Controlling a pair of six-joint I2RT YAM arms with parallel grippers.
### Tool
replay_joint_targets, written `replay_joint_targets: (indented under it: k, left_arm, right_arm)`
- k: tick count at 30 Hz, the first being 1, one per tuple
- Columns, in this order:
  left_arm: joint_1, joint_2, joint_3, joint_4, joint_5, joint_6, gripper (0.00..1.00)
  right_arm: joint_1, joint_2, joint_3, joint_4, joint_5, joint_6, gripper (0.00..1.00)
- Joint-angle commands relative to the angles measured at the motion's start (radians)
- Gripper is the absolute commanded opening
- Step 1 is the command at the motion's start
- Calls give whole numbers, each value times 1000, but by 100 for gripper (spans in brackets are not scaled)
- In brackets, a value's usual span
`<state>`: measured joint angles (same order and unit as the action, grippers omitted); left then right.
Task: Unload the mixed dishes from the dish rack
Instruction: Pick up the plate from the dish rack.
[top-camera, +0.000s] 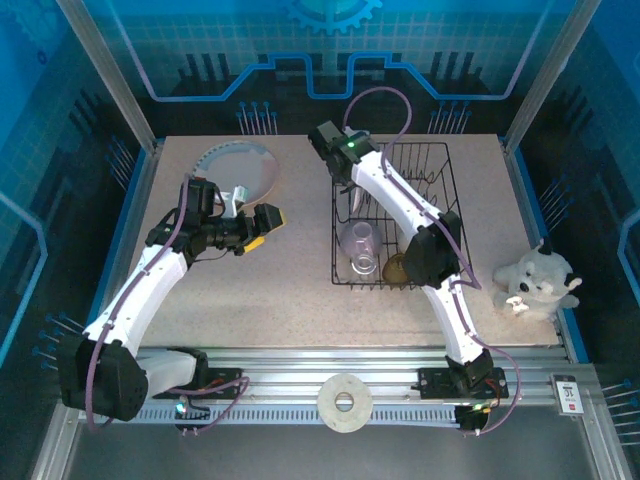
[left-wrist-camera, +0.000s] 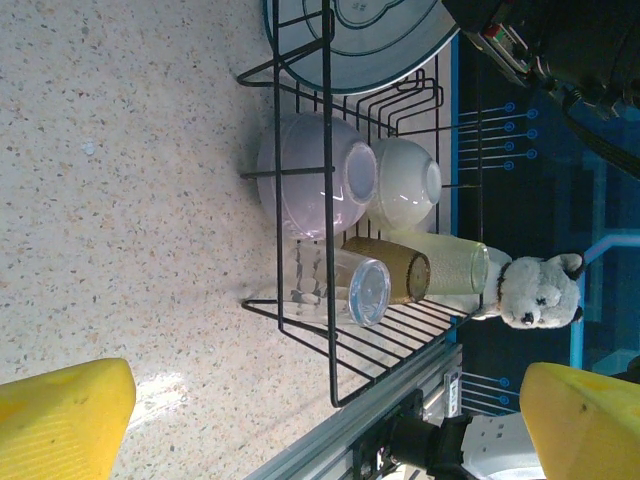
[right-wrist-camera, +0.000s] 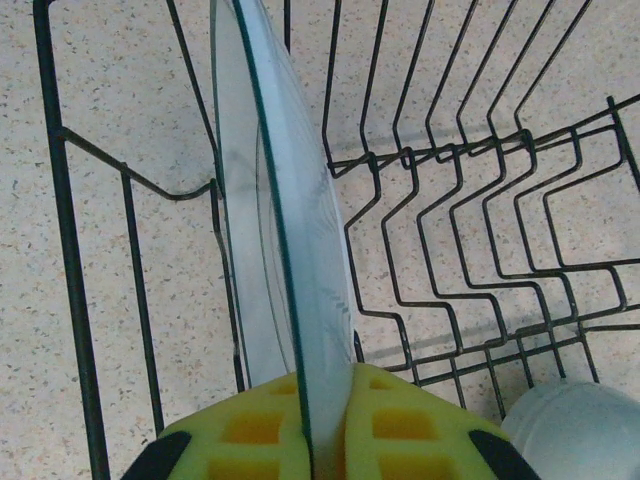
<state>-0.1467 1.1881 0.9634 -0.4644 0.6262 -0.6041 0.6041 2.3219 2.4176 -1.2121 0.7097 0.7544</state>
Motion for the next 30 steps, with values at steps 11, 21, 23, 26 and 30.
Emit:
replay_joint_targets:
  k: [11,21,23,26,30]
  left_arm:
    - [-13,43,-2,-40,-11,45,99]
    - [-13,69,9,-47,-20,58,99]
    - [-13,68,12,-54,-28,56,99]
    - [-13,59,15,-63,-36,50,99]
    - [-14,36,4,-69,-53,49,99]
  right_arm:
    - [77,86,61,-65,194,-21,0]
    - [98,68,65,-75,247,-26,0]
    - [103,52,60,-67,264,-36,0]
    - [109,38,55,-50,274,-57,0]
    - [110,29,57,-31,273,-80,0]
